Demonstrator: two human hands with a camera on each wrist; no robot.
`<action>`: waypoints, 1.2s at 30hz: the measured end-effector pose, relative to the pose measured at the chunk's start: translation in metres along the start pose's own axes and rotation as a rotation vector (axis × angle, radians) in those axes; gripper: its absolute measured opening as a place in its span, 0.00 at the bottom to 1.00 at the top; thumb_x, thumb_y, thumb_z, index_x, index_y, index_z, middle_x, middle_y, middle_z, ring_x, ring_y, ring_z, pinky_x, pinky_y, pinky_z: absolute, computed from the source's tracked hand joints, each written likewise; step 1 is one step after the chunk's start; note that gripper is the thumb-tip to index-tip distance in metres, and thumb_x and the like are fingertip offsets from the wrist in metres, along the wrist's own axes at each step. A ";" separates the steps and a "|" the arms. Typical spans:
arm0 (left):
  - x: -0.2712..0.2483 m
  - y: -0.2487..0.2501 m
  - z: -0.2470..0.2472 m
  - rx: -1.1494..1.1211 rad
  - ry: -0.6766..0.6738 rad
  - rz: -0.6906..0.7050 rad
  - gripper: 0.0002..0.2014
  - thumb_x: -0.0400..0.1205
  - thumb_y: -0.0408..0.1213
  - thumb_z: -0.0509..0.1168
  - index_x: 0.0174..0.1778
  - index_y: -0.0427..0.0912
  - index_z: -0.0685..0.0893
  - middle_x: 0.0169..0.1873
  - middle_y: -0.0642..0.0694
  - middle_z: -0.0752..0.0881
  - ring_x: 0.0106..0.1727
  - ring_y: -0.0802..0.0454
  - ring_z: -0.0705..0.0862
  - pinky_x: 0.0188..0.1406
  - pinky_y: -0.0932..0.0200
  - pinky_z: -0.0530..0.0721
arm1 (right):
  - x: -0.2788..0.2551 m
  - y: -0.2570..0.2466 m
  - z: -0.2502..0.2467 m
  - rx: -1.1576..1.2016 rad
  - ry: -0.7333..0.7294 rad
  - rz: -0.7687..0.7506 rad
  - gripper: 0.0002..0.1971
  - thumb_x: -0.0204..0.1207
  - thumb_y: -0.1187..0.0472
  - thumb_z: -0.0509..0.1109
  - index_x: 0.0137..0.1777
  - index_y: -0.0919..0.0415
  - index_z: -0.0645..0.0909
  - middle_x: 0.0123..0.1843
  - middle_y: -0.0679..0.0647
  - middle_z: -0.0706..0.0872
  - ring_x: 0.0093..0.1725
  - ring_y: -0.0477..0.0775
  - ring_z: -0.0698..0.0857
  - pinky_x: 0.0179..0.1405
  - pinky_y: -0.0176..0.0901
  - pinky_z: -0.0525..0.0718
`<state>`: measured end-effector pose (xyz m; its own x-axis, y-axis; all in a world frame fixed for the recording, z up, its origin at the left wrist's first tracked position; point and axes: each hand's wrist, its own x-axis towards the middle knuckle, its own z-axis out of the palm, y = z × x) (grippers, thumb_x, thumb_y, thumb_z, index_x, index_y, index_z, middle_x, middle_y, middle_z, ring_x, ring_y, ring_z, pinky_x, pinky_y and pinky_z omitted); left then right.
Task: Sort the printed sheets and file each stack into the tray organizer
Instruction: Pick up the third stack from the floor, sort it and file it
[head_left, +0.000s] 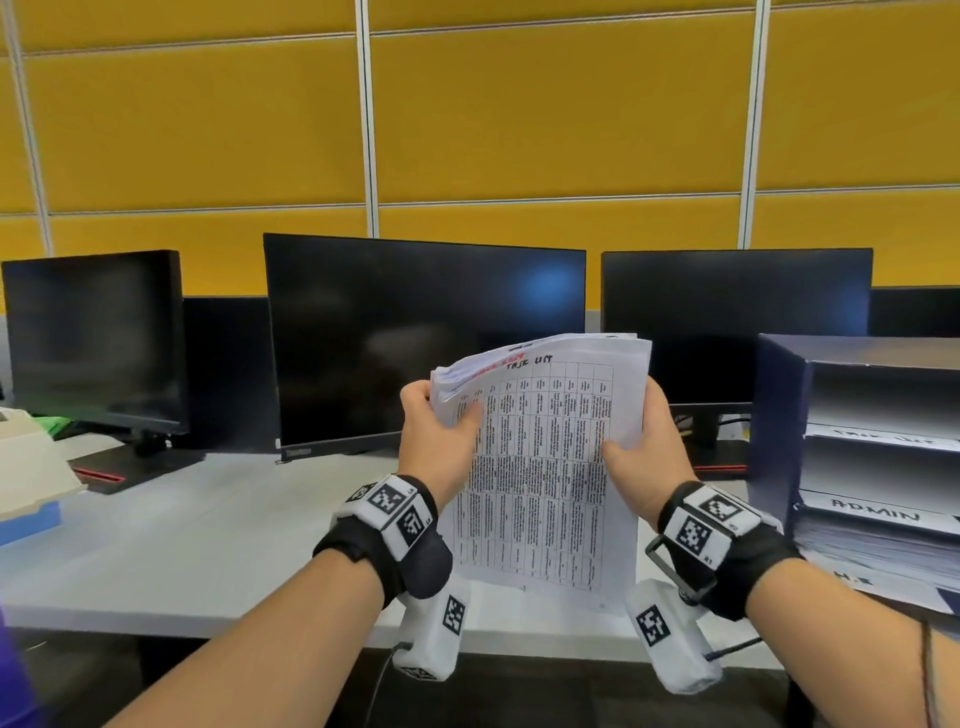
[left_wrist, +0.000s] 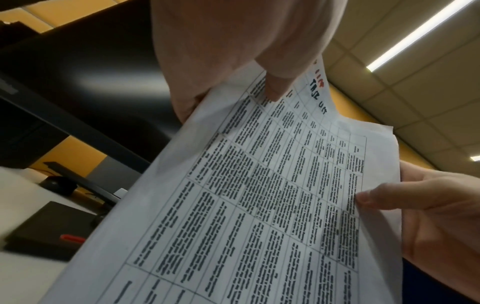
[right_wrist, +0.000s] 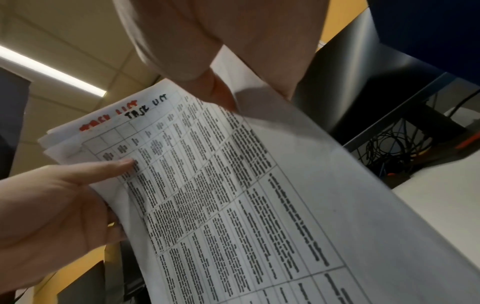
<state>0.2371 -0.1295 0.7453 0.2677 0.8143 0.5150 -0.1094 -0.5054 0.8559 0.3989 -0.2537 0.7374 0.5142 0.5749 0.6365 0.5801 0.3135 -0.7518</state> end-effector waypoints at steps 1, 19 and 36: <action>0.001 0.000 -0.001 0.009 0.006 -0.003 0.17 0.82 0.43 0.68 0.59 0.53 0.65 0.52 0.50 0.83 0.53 0.50 0.86 0.56 0.42 0.87 | -0.001 0.001 0.001 -0.010 0.008 -0.002 0.36 0.71 0.76 0.71 0.75 0.52 0.64 0.55 0.38 0.78 0.54 0.36 0.80 0.43 0.27 0.80; -0.002 0.021 -0.009 0.147 0.114 0.341 0.18 0.85 0.40 0.62 0.63 0.54 0.59 0.57 0.49 0.74 0.56 0.49 0.83 0.52 0.45 0.88 | 0.006 0.020 0.002 -0.110 -0.014 0.209 0.25 0.72 0.72 0.70 0.68 0.60 0.69 0.56 0.52 0.81 0.57 0.52 0.81 0.53 0.46 0.80; 0.001 0.017 -0.019 0.289 0.171 0.493 0.12 0.80 0.32 0.70 0.56 0.48 0.78 0.57 0.51 0.75 0.58 0.55 0.77 0.61 0.54 0.83 | 0.002 0.020 0.000 -0.107 -0.032 0.172 0.24 0.72 0.73 0.70 0.66 0.59 0.71 0.57 0.52 0.82 0.57 0.51 0.81 0.53 0.43 0.80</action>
<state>0.2176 -0.1322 0.7614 0.0906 0.4863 0.8691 0.0900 -0.8731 0.4791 0.4119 -0.2466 0.7242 0.5924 0.6372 0.4931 0.5499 0.1275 -0.8254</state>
